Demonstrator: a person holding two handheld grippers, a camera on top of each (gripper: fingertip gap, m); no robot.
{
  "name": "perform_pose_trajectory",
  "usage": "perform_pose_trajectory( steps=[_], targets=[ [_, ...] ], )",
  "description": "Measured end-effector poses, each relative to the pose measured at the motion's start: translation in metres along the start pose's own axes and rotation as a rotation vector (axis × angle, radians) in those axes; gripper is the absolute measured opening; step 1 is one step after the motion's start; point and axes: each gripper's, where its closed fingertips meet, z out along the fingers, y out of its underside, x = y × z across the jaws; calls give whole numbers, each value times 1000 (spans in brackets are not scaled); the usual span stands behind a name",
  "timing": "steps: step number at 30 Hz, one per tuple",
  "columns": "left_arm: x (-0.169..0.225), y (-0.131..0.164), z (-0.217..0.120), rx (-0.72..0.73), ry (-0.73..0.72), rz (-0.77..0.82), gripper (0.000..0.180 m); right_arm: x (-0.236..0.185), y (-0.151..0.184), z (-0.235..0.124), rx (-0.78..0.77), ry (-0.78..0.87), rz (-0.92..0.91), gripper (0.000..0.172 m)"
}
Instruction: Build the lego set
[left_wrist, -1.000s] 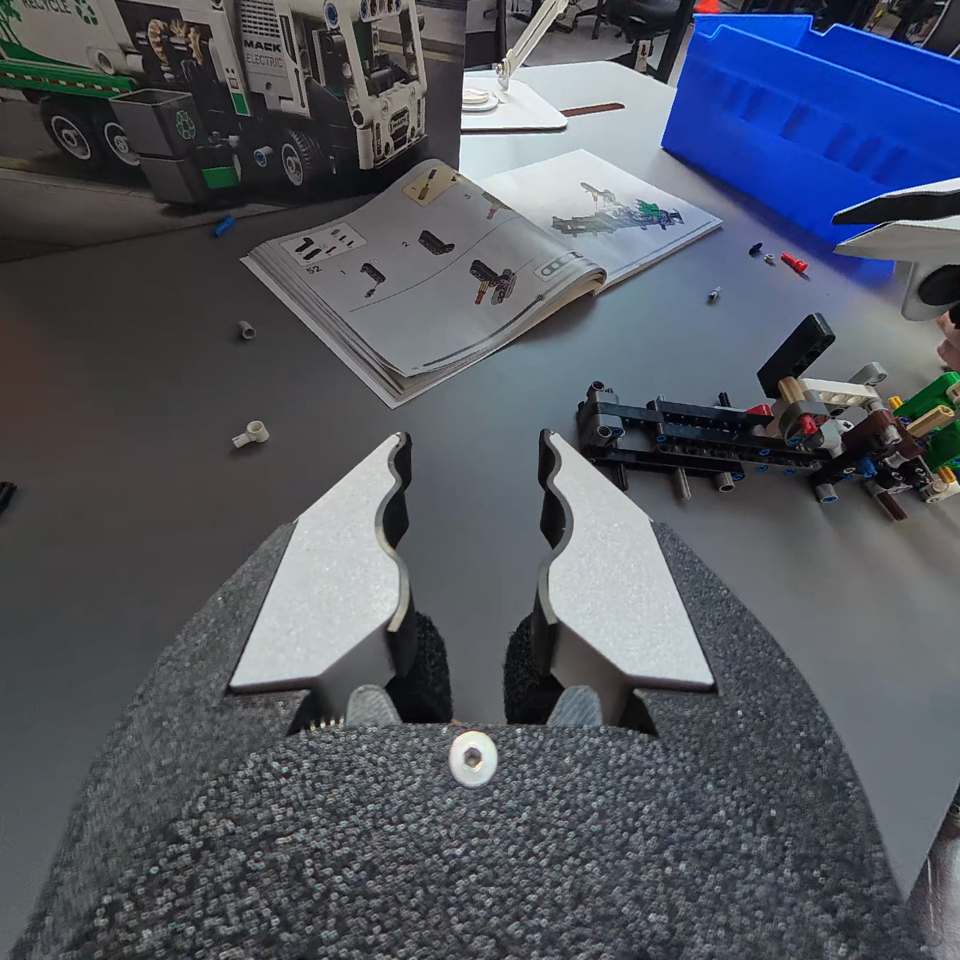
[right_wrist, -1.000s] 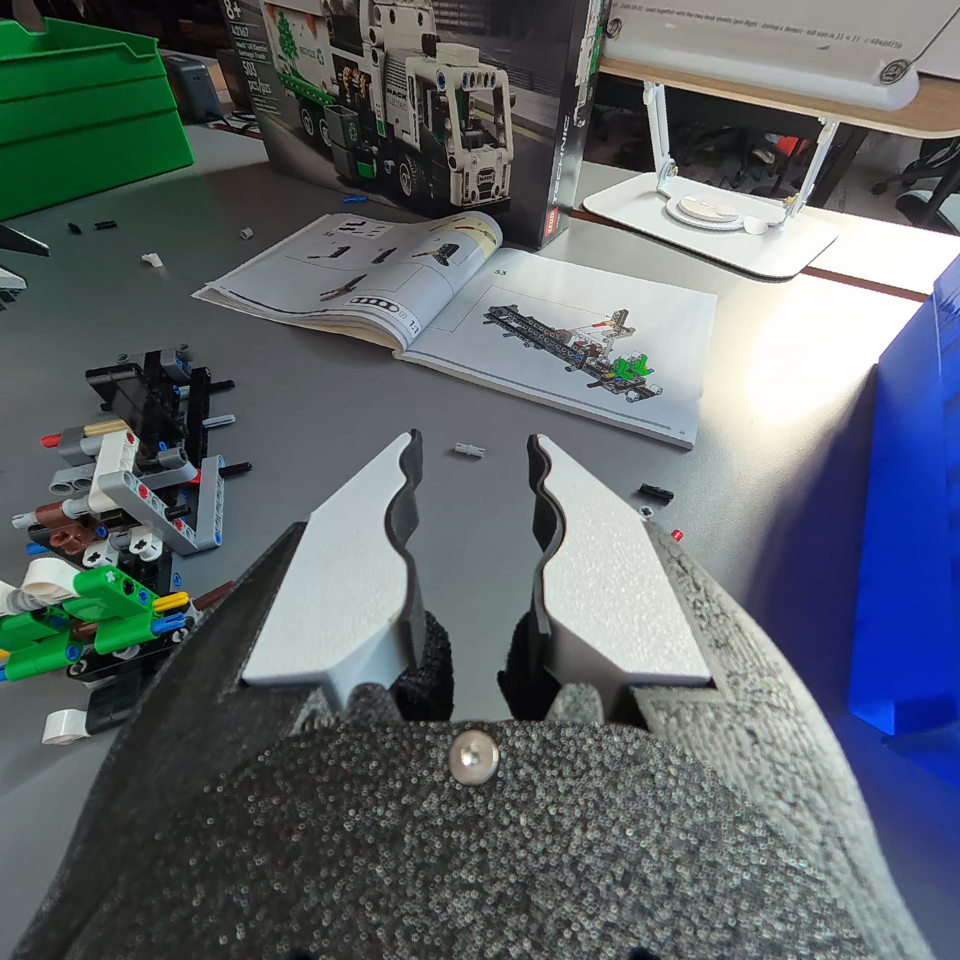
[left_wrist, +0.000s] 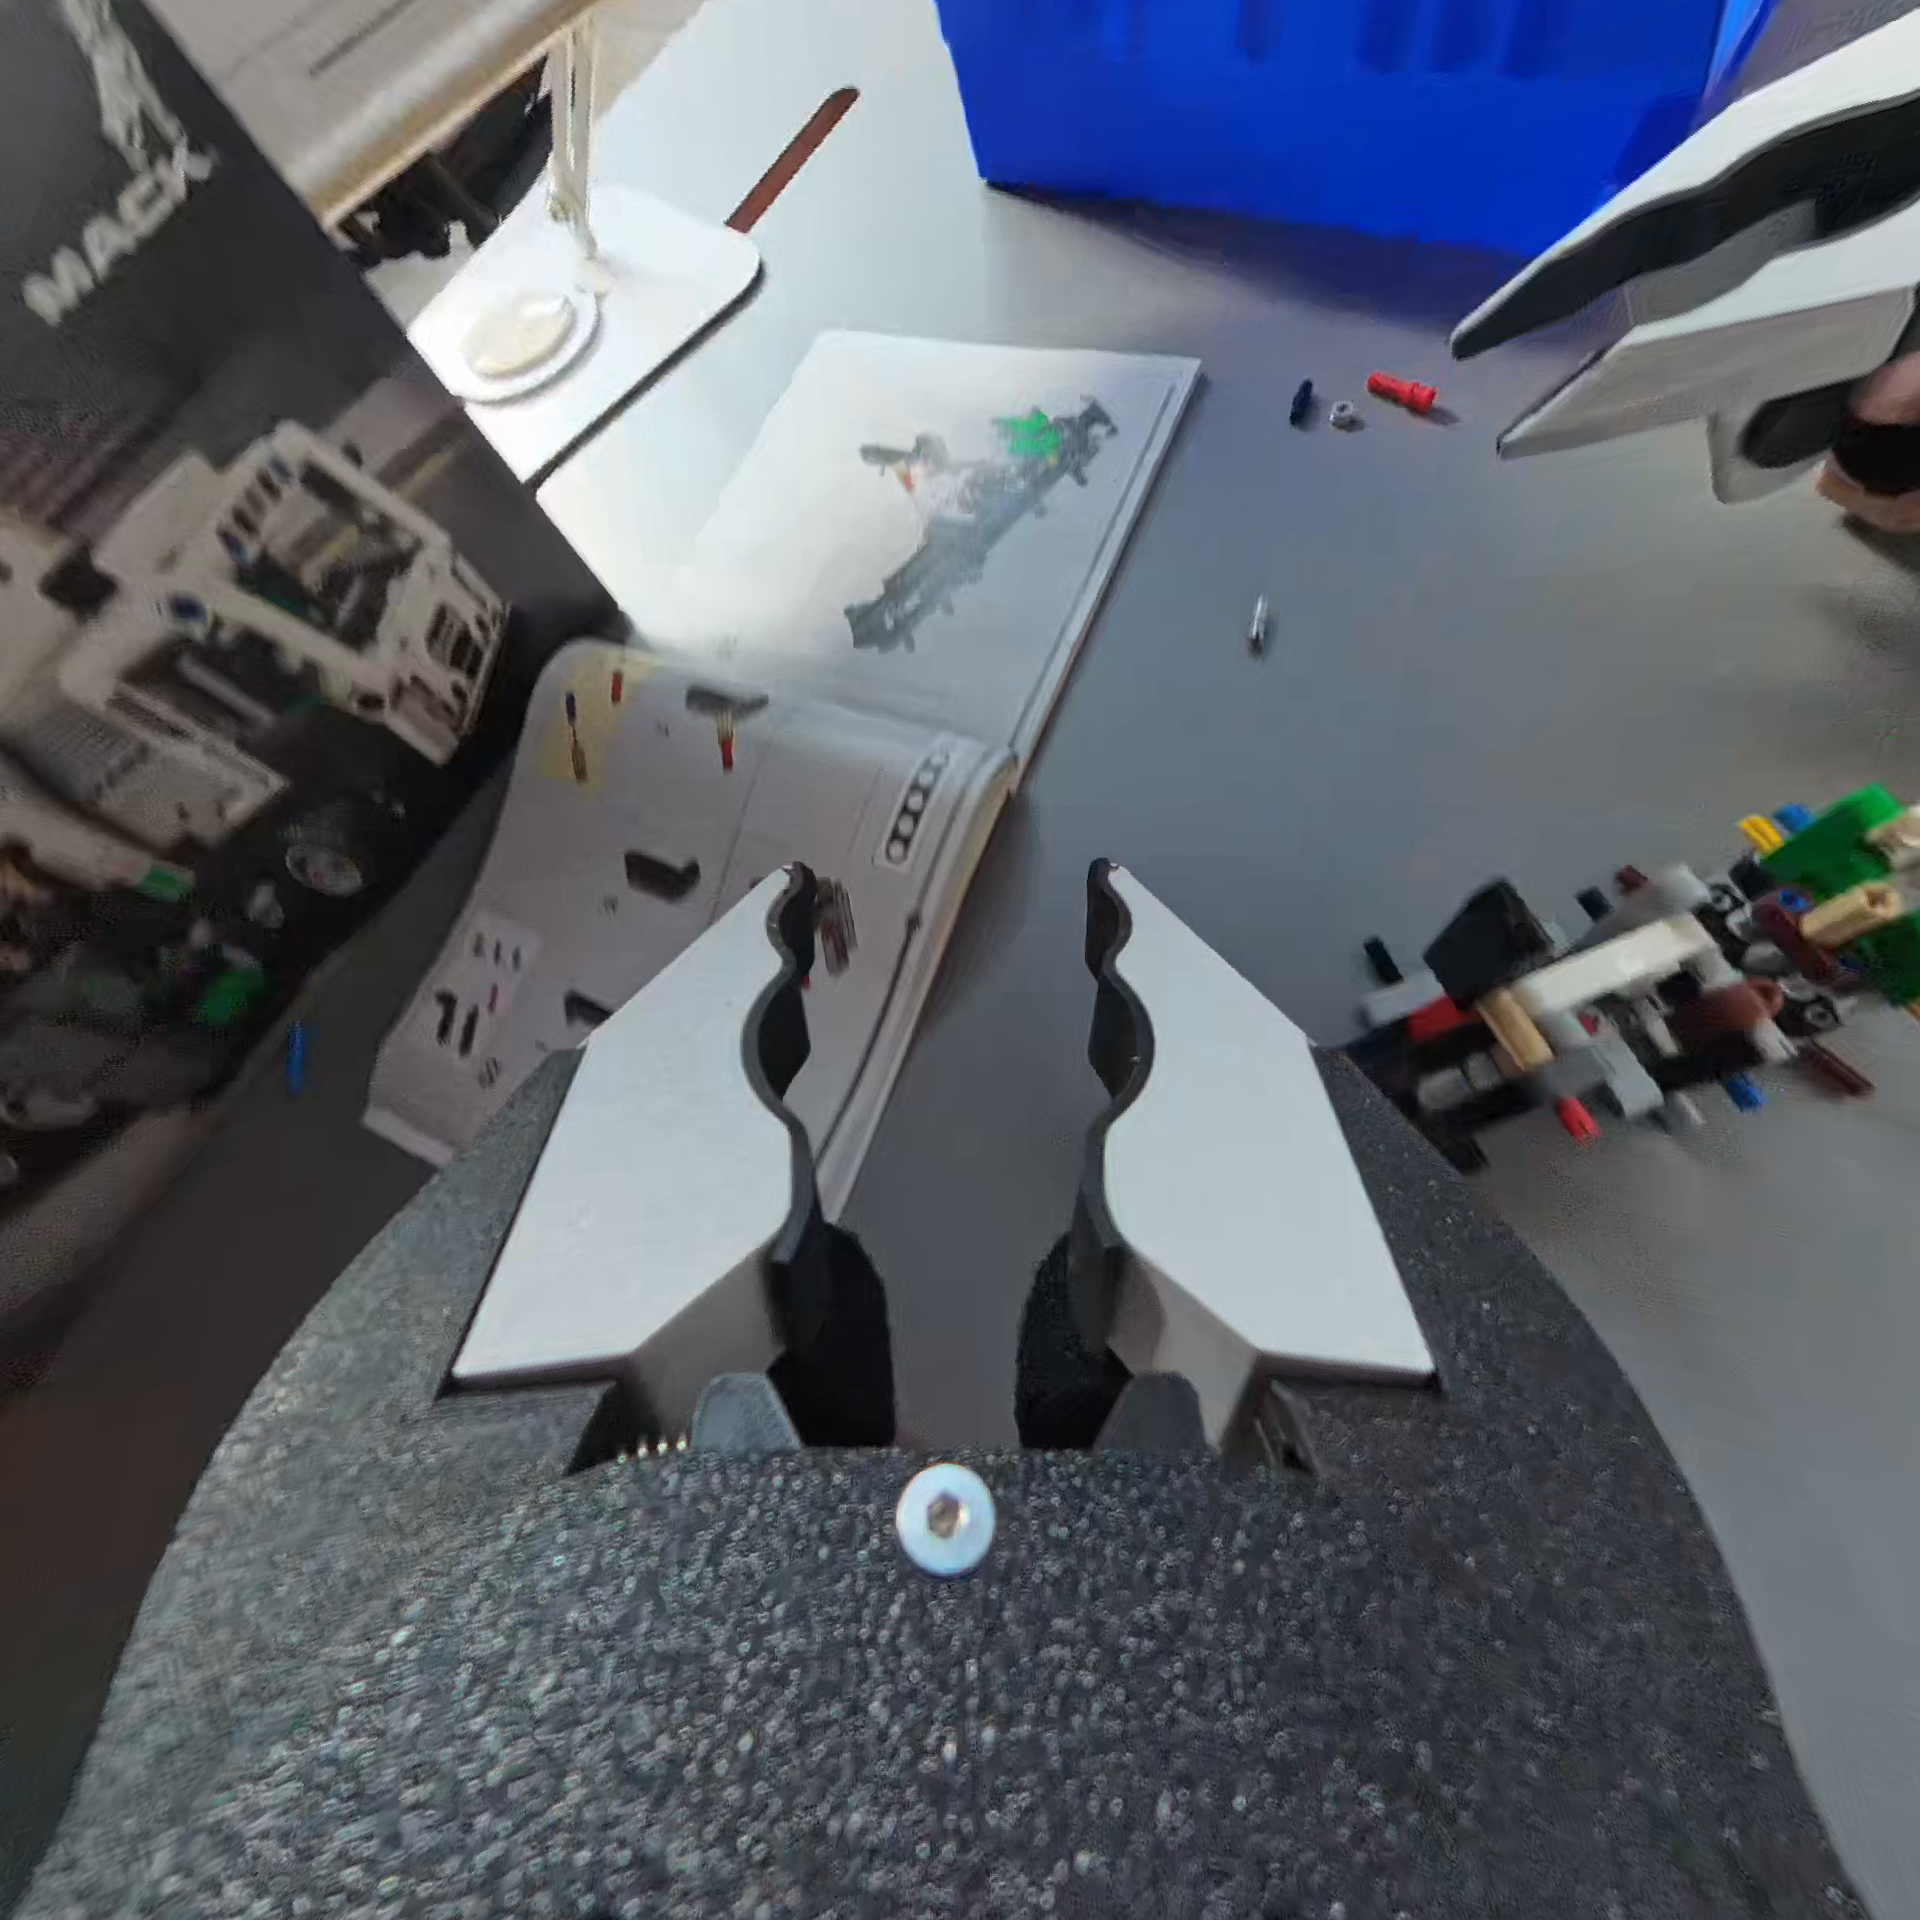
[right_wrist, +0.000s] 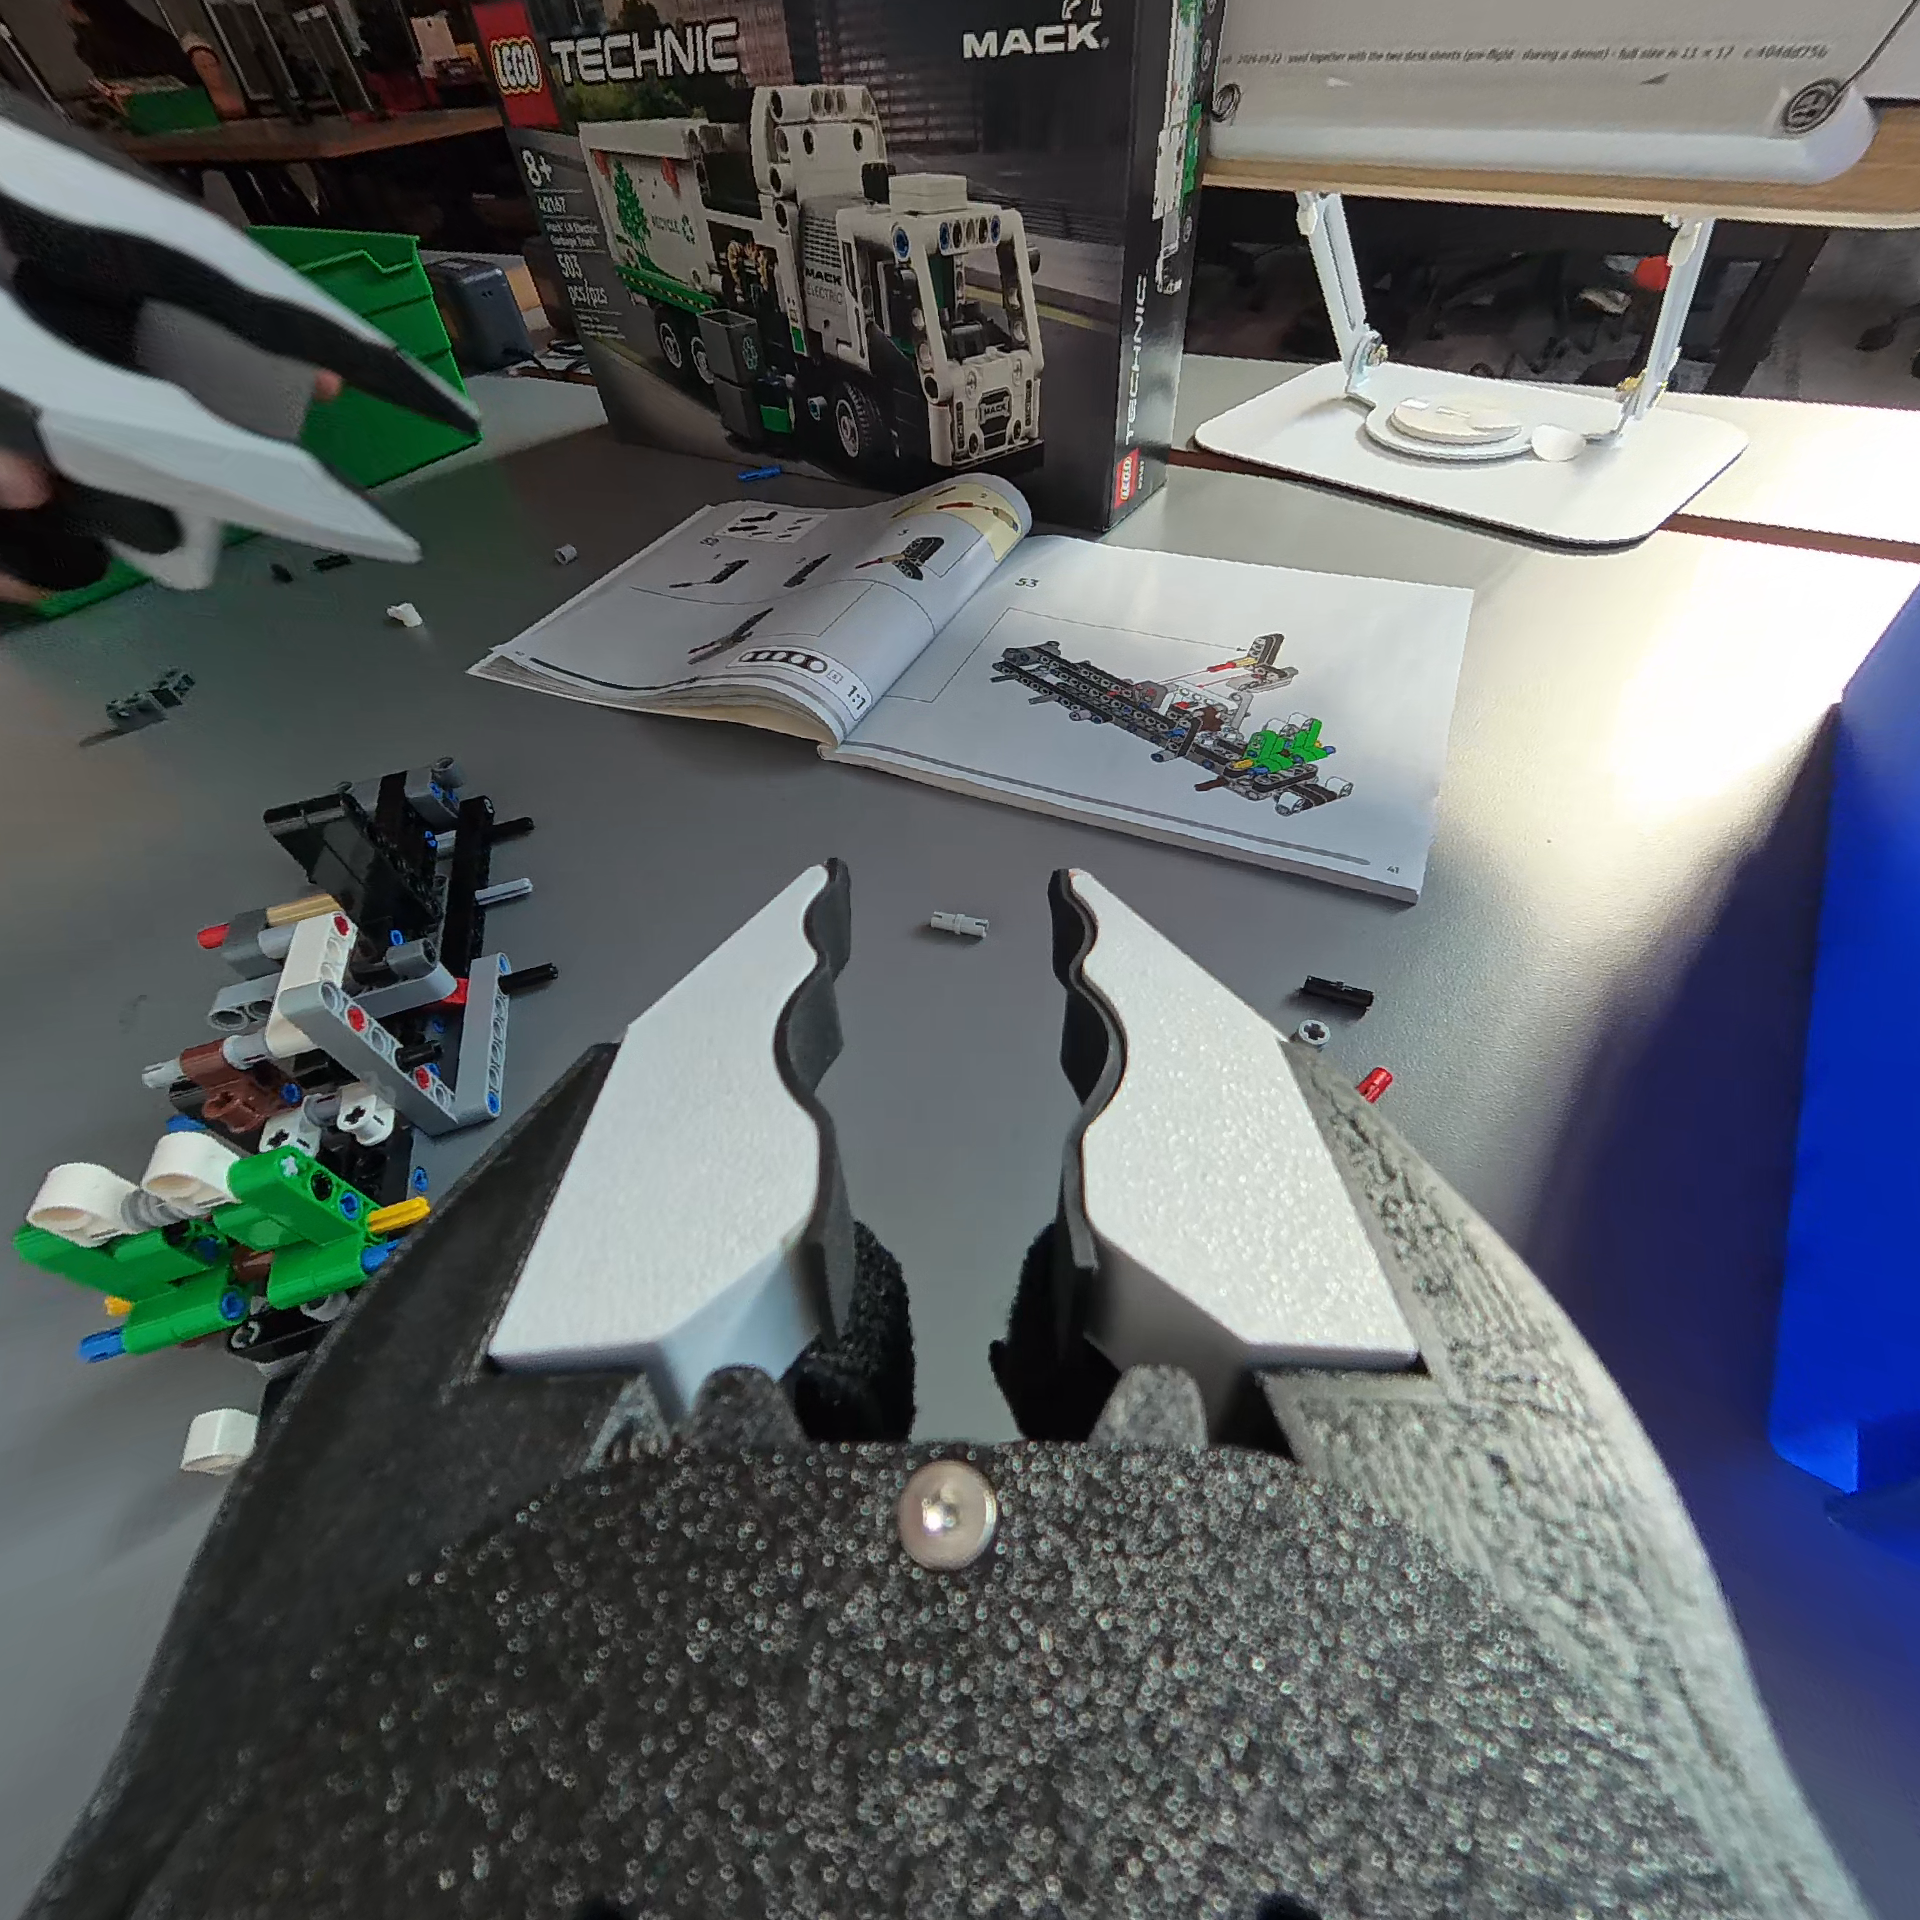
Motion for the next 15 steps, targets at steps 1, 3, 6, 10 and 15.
perform_pose_trajectory(
  steps=[1, 3, 6, 10, 15],
  targets=[
    [0, -24, 18, 0, 28, 68, 51, 0, 0, 0, 3, -5, 7, 38],
    [12, -59, 64, -38, 154, 138, 59, 1, 0, 0, 2, -19, 27, 38],
    [25, -76, 137, -158, 267, 195, 67, 3, -2, -2, 21, -27, 58, 38],
    [36, -67, 193, -274, 335, 203, 68, 4, -7, -6, 58, -42, 89, 38],
    [40, -49, 212, -329, 376, 176, 64, 4, -9, -8, 77, -59, 113, 38]
  ],
)
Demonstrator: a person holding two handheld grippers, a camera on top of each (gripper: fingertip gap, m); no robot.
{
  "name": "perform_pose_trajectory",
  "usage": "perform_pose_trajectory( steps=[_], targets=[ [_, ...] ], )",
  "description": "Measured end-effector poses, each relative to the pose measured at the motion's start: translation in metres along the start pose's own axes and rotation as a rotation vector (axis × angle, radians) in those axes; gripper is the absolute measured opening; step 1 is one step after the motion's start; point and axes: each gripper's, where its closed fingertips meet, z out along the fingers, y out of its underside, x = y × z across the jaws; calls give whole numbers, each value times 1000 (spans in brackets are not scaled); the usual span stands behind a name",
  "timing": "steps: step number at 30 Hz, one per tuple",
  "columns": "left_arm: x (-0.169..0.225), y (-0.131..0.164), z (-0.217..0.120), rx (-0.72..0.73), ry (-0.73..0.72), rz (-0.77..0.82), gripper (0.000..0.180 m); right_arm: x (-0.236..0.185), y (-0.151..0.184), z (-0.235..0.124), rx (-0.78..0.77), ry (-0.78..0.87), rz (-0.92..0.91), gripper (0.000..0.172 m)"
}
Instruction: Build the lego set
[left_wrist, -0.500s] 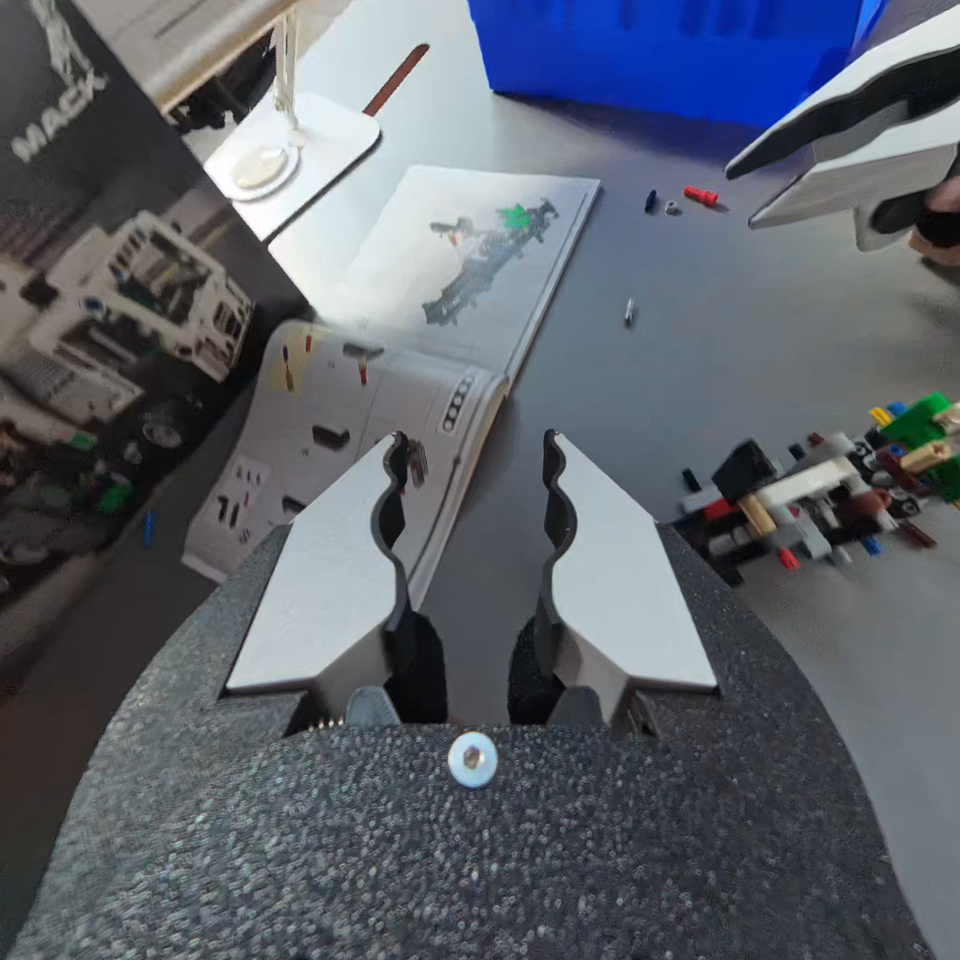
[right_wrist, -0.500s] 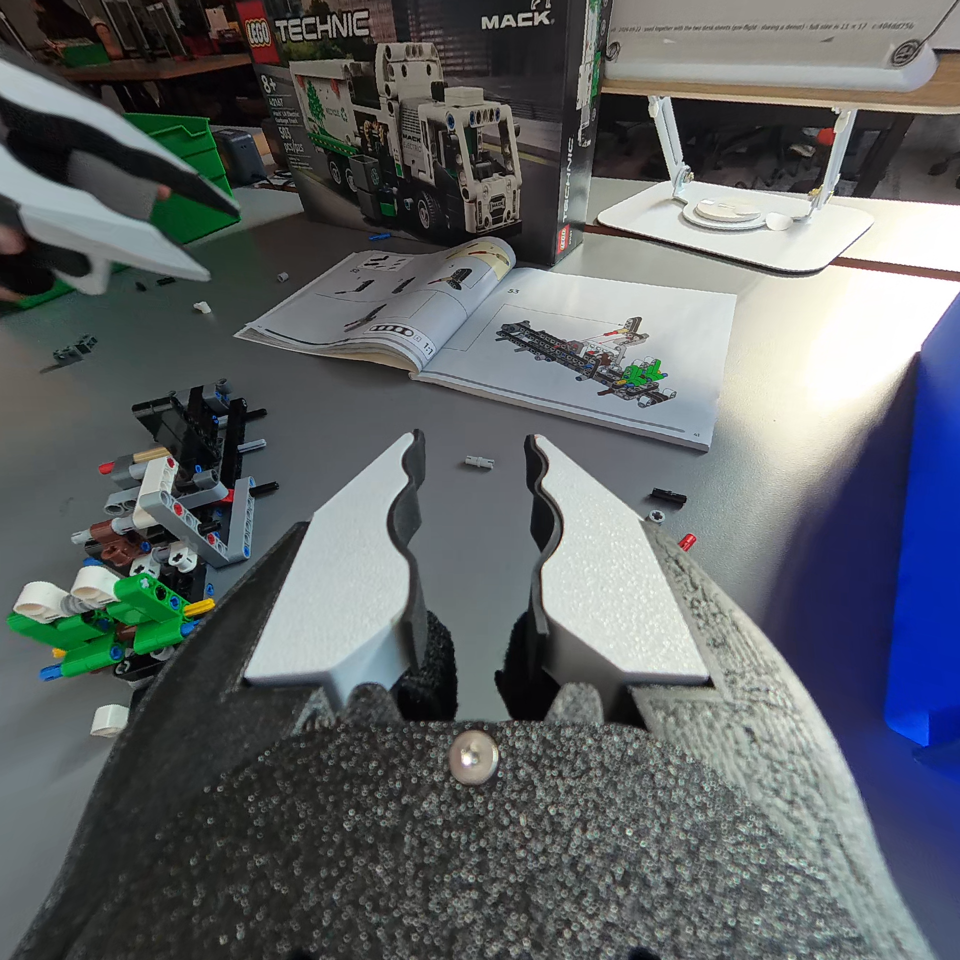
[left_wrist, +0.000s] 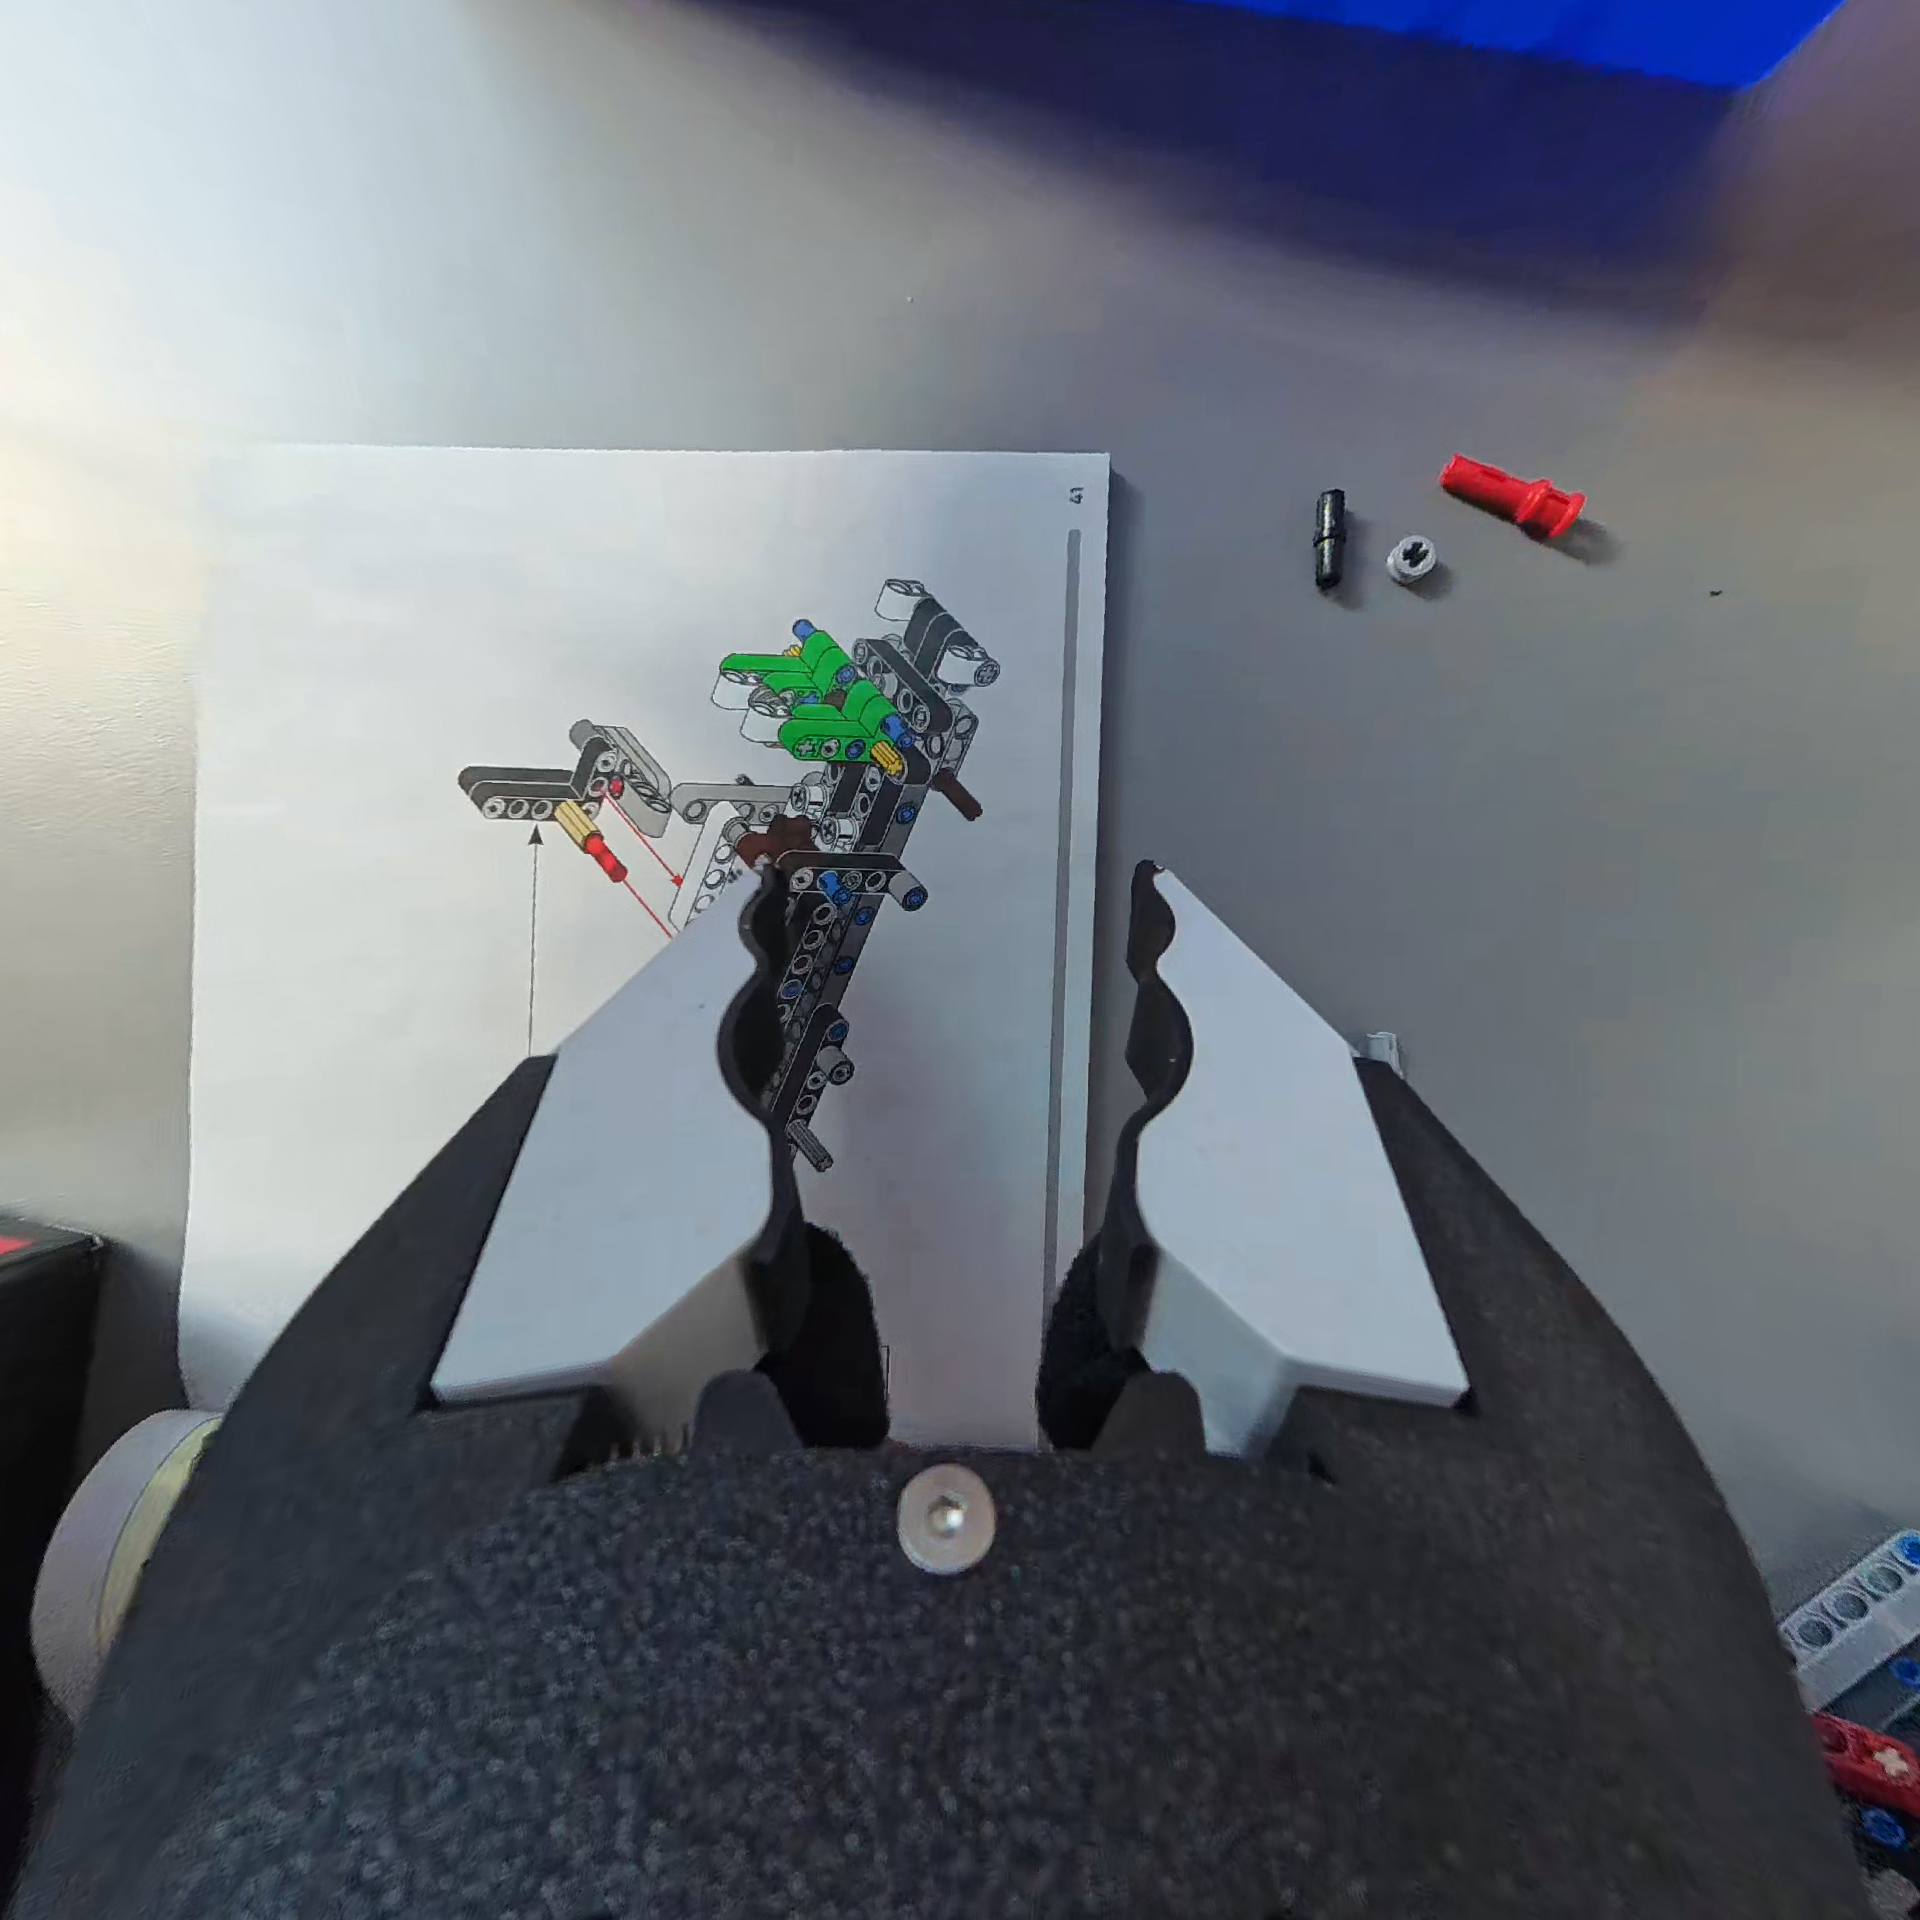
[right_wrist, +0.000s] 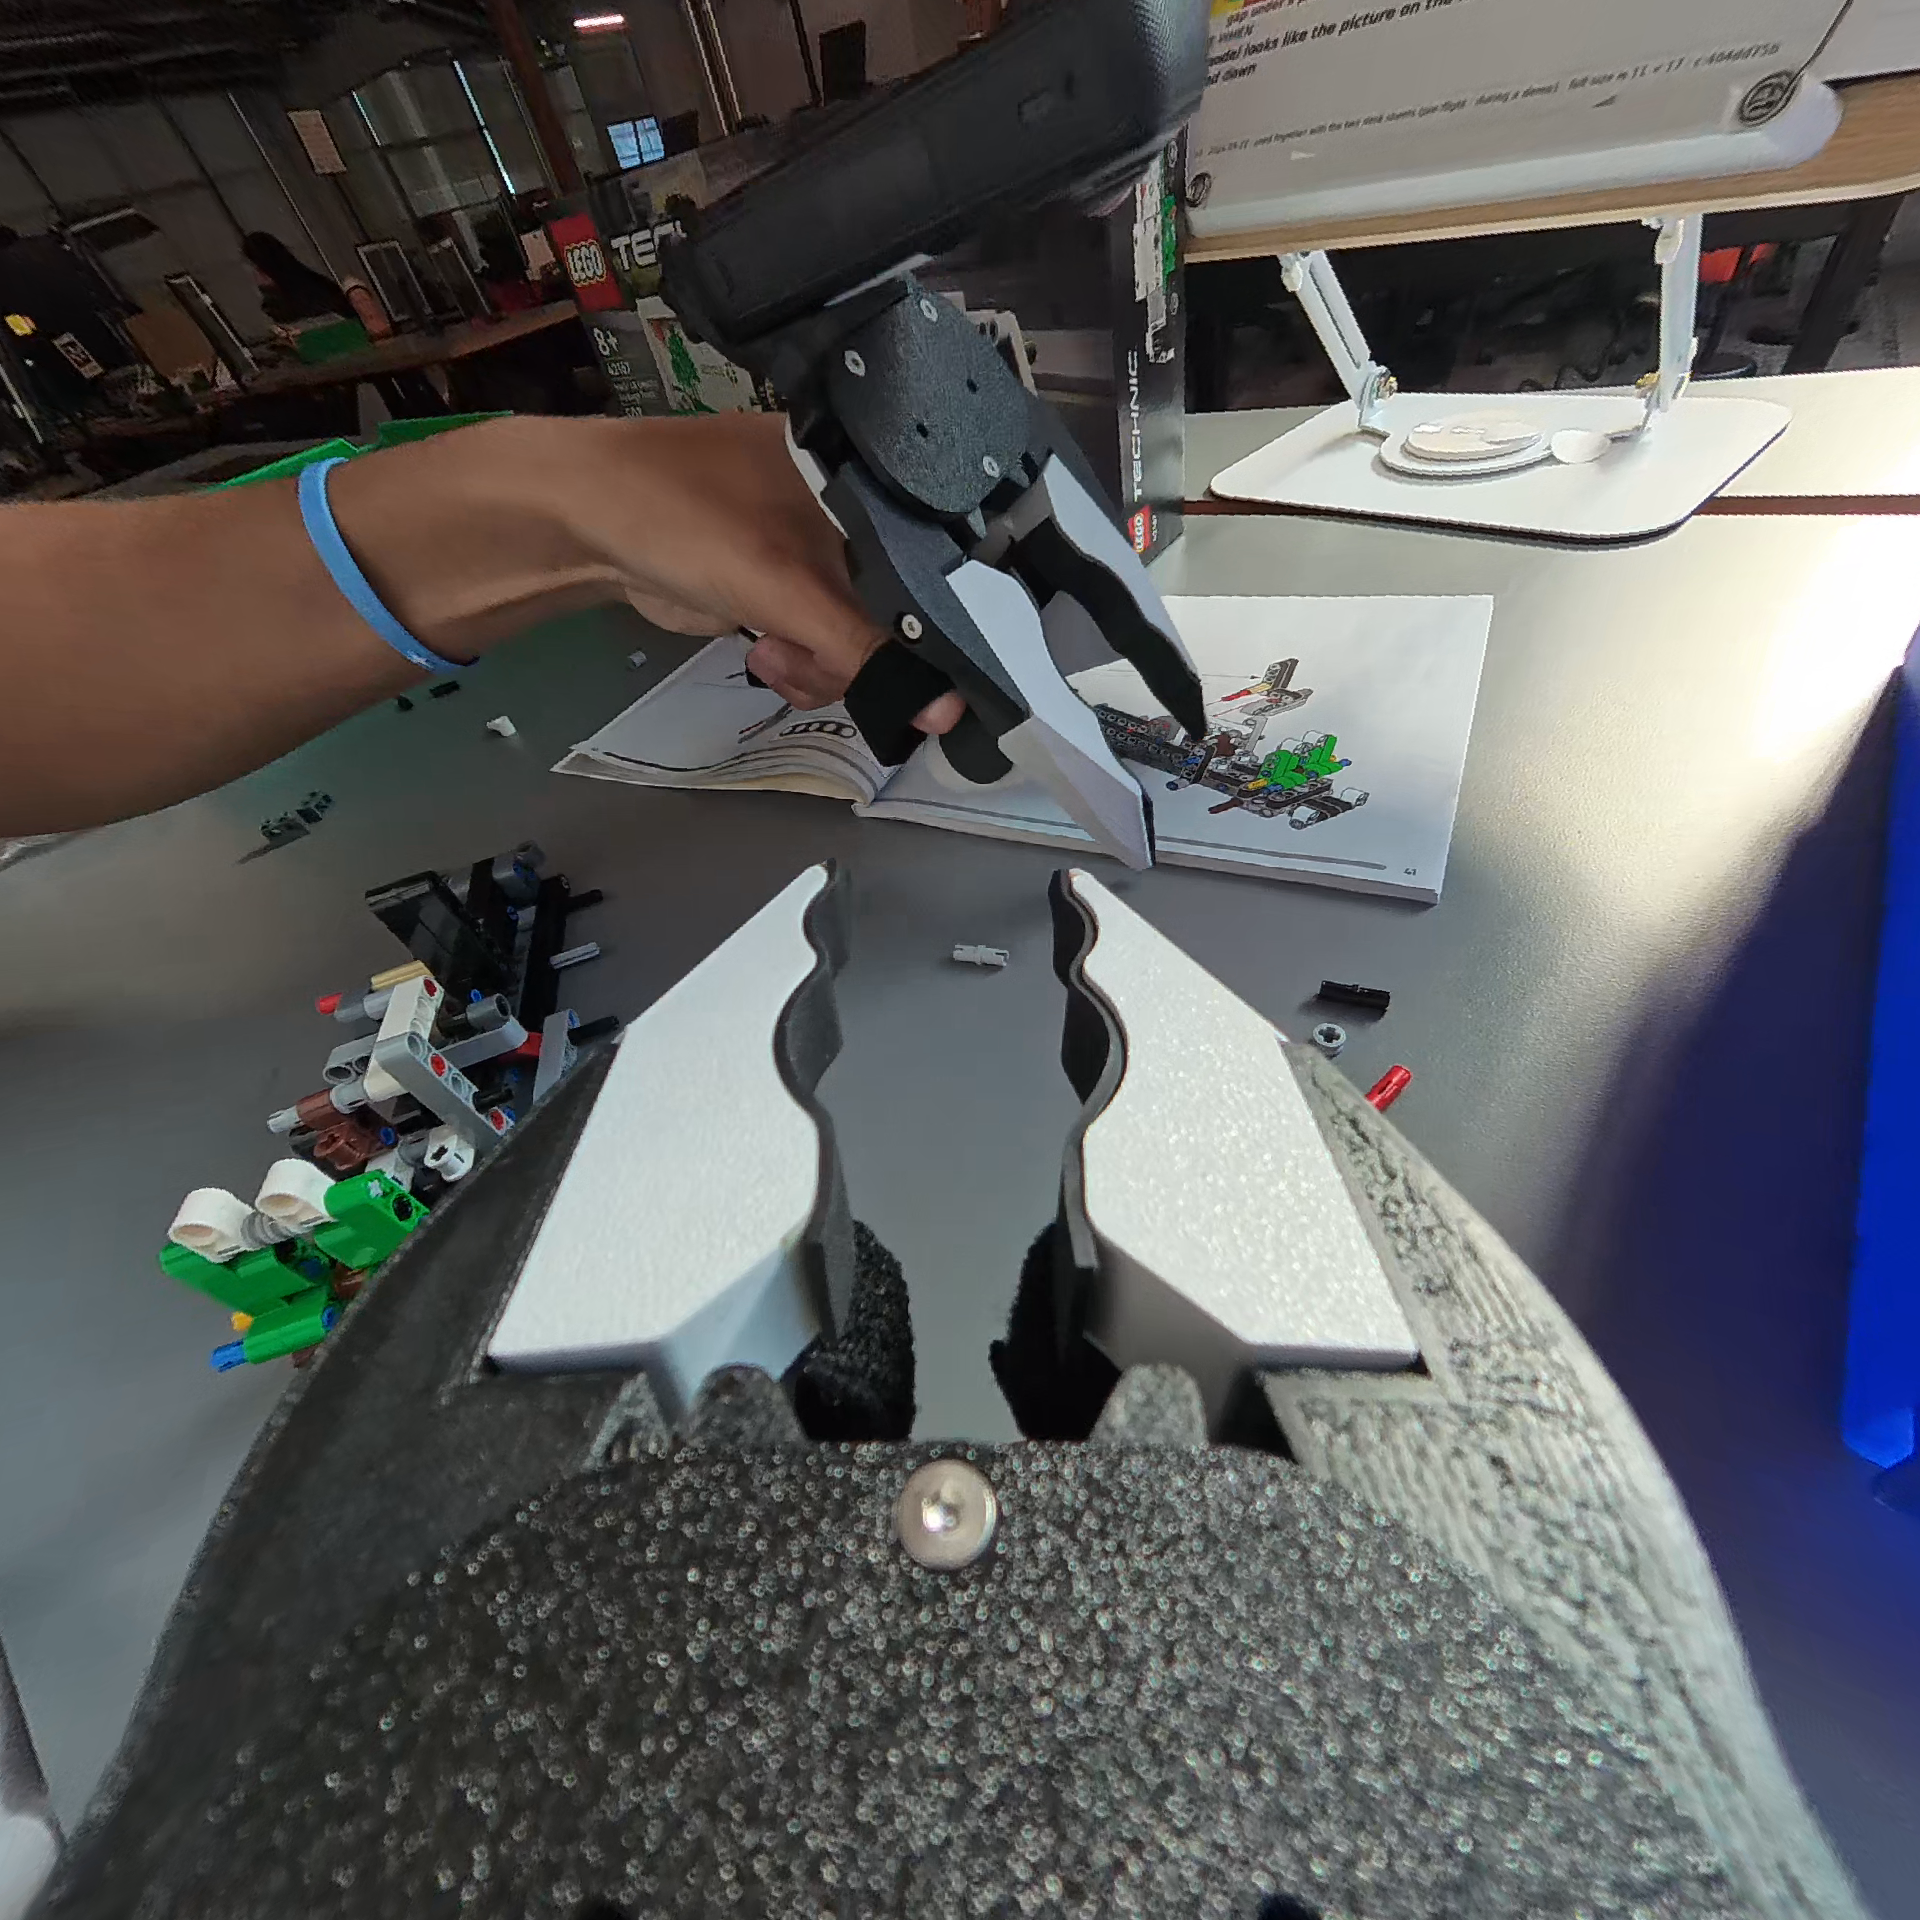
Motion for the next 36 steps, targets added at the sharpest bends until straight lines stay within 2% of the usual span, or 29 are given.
perform_pose_trajectory(
  steps=[2, 14, 19, 25, 28, 36],
  targets=[
    [-3, 1, 3, 10, 3, -19, 58, 1, 0, 0, 0, -7, 12, 38],
    [-3, -1, -1, 88, 127, -70, 58, 7, 1, 5, -14, -12, 87, 38],
    [-5, -2, 0, 102, 131, -53, 58, 31, 10, 20, -126, 106, 103, 39],
    [-4, -2, -1, 123, 151, -50, 58, 64, 17, 41, -243, 220, 144, 49],
    [-4, -2, -2, 135, 162, -56, 58, 80, 15, 50, -253, 279, 145, 53],
    [-3, -3, -2, 156, 174, -57, 58, 93, 13, 61, -279, 299, 132, 53]
  ],
)
